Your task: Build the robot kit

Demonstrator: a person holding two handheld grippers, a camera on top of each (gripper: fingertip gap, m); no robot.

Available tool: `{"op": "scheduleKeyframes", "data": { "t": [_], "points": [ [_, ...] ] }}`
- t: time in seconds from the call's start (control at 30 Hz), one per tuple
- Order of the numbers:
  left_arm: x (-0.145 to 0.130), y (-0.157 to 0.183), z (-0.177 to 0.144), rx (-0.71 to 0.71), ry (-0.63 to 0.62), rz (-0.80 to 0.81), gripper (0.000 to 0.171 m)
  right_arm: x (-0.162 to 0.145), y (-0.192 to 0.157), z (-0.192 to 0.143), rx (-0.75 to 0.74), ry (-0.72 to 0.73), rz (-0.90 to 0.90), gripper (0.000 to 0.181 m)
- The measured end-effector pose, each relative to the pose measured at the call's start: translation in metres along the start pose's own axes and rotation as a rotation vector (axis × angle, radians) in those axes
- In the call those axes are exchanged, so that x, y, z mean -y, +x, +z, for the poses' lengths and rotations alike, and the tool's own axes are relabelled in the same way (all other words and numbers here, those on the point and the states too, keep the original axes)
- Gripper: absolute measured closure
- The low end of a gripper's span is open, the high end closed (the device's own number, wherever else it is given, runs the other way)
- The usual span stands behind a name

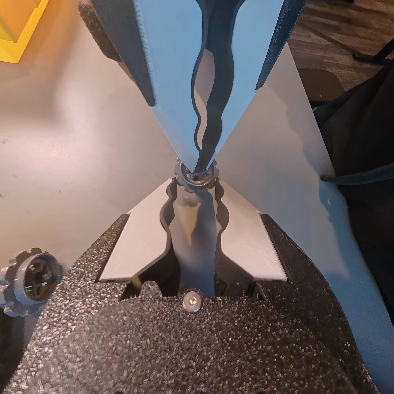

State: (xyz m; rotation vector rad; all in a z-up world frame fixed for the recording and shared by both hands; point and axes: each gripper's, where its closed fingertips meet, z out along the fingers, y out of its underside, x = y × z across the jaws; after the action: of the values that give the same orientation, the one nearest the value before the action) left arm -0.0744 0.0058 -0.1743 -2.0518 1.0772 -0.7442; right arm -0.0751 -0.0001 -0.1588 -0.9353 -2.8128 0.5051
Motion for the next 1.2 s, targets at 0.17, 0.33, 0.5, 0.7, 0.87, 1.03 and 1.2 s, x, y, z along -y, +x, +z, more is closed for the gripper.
{"op": "scheduleKeyframes", "data": {
  "t": [0.17, 0.33, 0.5, 0.7, 0.87, 1.03, 1.2],
  "points": [
    [0.005, 0.001, -0.001, 0.024, 0.007, 0.025, 0.139, -0.002, -0.002, -0.003, 0.005, 0.003, 0.025, 0.175],
    [0.007, 0.001, -0.001, 0.031, 0.017, 0.026, 0.139, -0.003, -0.003, -0.005, -0.054, 0.044, 0.032, 0.175],
    [0.012, 0.005, 0.001, 0.033, 0.024, 0.034, 0.139, -0.005, -0.007, -0.007, -0.1, 0.08, 0.055, 0.175],
    [0.011, 0.007, 0.003, 0.03, 0.017, 0.036, 0.139, -0.005, -0.009, -0.006, -0.124, 0.121, 0.073, 0.174],
    [0.012, 0.008, 0.0, -0.024, 0.055, -0.026, 0.138, -0.003, -0.006, -0.012, -0.197, 0.181, 0.071, 0.169],
    [0.016, 0.007, -0.004, -0.025, 0.082, -0.028, 0.138, 0.001, -0.003, -0.026, -0.22, 0.28, 0.113, 0.167],
    [0.02, 0.006, -0.01, -0.057, 0.119, -0.078, 0.137, 0.006, -0.01, -0.038, -0.336, 0.379, -0.015, 0.151]
  ]
}}
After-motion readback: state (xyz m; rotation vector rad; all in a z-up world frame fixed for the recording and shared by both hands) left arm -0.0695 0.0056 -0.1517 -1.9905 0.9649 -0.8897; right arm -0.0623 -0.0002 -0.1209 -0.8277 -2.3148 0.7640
